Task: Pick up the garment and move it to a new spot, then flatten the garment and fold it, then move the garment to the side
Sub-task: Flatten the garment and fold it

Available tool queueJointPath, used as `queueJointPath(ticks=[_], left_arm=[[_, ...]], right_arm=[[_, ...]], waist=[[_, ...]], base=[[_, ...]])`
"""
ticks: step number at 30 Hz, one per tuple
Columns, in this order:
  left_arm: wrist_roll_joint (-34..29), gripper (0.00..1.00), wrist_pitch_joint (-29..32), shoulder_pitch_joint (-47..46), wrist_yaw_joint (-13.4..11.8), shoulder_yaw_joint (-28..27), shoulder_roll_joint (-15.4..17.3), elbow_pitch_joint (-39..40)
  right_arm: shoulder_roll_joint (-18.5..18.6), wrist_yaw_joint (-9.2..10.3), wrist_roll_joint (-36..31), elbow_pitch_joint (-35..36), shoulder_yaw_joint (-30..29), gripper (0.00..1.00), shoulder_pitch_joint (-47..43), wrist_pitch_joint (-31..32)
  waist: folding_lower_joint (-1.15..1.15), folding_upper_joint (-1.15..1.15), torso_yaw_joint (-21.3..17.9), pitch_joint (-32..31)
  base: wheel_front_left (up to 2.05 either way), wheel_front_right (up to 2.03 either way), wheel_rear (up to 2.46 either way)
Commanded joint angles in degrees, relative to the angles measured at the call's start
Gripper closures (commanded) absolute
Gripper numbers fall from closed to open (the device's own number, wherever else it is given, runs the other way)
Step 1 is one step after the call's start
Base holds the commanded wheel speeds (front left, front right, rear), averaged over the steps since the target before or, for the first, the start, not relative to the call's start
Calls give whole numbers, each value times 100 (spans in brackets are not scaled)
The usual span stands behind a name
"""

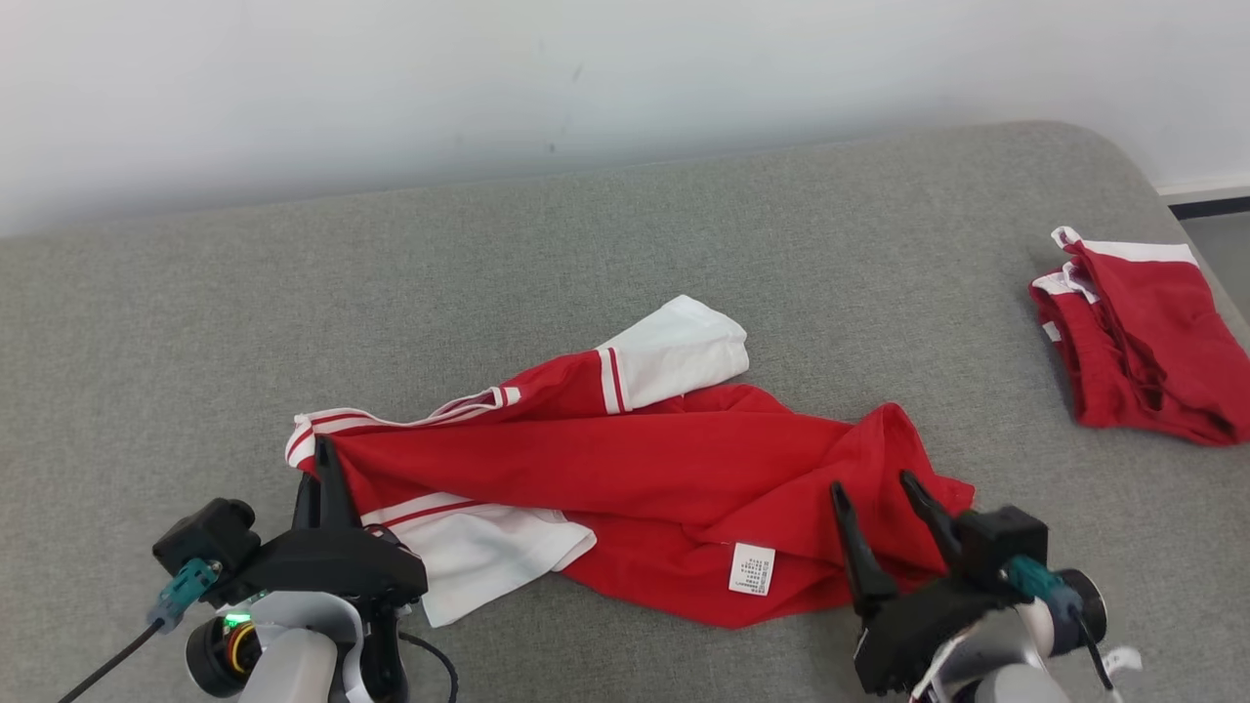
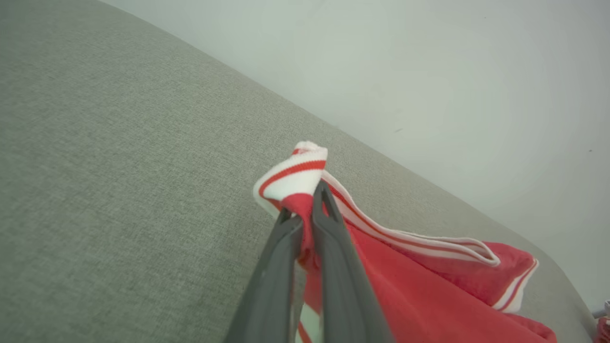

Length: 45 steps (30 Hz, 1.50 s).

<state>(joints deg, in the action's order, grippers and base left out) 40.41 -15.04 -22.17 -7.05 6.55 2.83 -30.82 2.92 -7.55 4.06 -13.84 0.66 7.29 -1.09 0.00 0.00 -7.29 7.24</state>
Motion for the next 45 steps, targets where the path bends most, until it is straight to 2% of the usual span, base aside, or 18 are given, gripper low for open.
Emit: queueJointPath(ticks=[1, 6, 7, 8, 9, 16, 17, 18, 19, 20, 23, 31, 39, 45], left_arm=[[-53, 100, -18, -28, -2, 17, 9, 16], [49, 100, -18, -53, 18, 127, 9, 10], [64, 100, -18, -59, 13, 142, 9, 8], [81, 100, -18, -62, 5, 154, 9, 14], [86, 100, -18, -60, -7, 159, 9, 25], [57, 100, -18, -29, -57, 49, 13, 119], [0, 69, -18, -28, -55, -2, 15, 155], [-43, 15, -18, -26, -58, -57, 15, 183], [-83, 0, -18, -20, -75, -121, 15, 204], [-117, 0, -18, -13, -79, -174, 16, 212], [-337, 0, -18, -38, -81, -363, 12, 267], [-928, 0, -18, 169, 158, -710, 9, 371], [-1423, 0, -18, 884, 479, -405, 11, 690], [-1628, 0, -18, 1512, 471, -63, 9, 1007]], right_arm=[[-9, 15, 8, -42, 45, 0, 89, 157], [-12, 15, 186, -264, -21, 2, 326, 963], [-11, 15, 207, -228, -7, 44, 376, 964], [-12, 15, 237, -191, 2, 79, 397, 953], [-12, 15, 257, -152, 22, 100, 388, 921], [-11, 15, 217, 271, -497, 100, 429, 574], [-8, 16, 192, 321, -636, 100, 471, 530], [-4, 15, 139, 347, -727, 85, 512, 513], [0, 15, 95, 353, -815, 56, 571, 503], [0, 15, 75, 355, -917, 0, 678, 465], [90, 15, -50, 200, -1038, 0, 995, 380], [74, 15, -282, -80, -1302, 0, 1468, 31], [14, 15, -8, 216, -1313, 0, 756, 167], [-11, 15, 230, 488, -1377, 0, 79, 457]], waist=[[0, 0, -5, 19], [0, 0, 63, 48], [0, 0, 79, 52], [0, 0, 91, 54], [0, 0, 105, 57], [0, 0, 217, 57], [0, 0, 229, 61], [0, 0, 241, 66], [0, 0, 249, 70], [0, 0, 254, 75], [0, 0, 279, 91], [0, 0, 448, 33], [0, 0, 535, -101], [0, 0, 486, -189]], base=[[0, 0, 0], [0, 0, 0], [0, 0, 0], [0, 0, 0], [0, 0, 0], [0, 0, 0], [0, 0, 0], [0, 0, 0], [0, 0, 0], [0, 0, 0], [0, 0, 0], [0, 0, 0], [0, 0, 0], [0, 0, 0]])
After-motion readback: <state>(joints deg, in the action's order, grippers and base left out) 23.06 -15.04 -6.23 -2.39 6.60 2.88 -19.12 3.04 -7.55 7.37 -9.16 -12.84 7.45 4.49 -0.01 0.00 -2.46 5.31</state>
